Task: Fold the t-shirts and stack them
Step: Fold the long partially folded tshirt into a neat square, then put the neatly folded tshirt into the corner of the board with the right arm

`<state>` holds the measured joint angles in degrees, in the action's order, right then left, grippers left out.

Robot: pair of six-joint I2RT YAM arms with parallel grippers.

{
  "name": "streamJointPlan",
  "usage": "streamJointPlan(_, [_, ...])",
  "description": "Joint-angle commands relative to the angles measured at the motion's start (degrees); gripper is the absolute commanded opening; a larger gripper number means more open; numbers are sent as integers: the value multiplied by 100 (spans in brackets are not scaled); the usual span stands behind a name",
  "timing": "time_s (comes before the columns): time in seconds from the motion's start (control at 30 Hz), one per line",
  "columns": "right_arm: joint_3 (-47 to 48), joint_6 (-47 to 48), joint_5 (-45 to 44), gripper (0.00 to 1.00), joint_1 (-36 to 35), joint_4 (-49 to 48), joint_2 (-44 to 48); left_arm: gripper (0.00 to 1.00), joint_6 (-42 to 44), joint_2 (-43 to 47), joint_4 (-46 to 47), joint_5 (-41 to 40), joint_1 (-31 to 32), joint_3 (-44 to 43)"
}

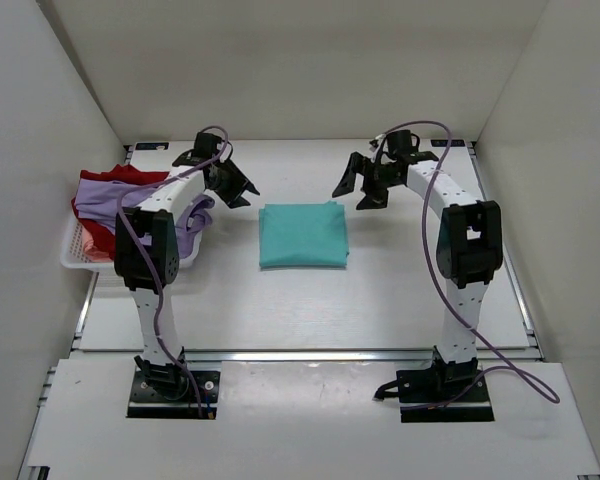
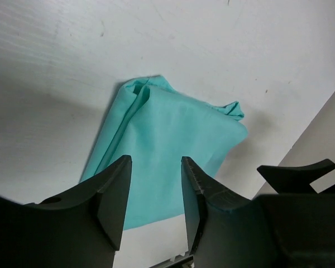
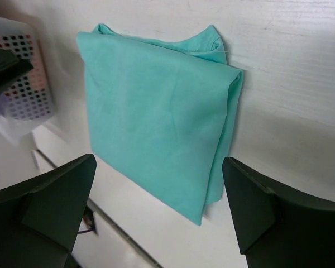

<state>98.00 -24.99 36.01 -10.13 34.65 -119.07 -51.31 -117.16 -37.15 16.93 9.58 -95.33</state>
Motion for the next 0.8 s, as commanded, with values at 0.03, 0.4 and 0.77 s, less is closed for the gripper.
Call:
streamJointPlan(0.03, [106, 750, -743, 94, -348, 260, -90, 51, -160, 642, 480, -23, 149, 646])
streamJointPlan(0.4, [25, 662, -2703, 99, -928, 700, -661, 48, -63, 1459, 225, -93, 448, 840])
streamJointPlan(0.77, [676, 777, -3416, 19, -1650, 1789, -1672, 47, -99, 2311, 120, -49, 237, 1465])
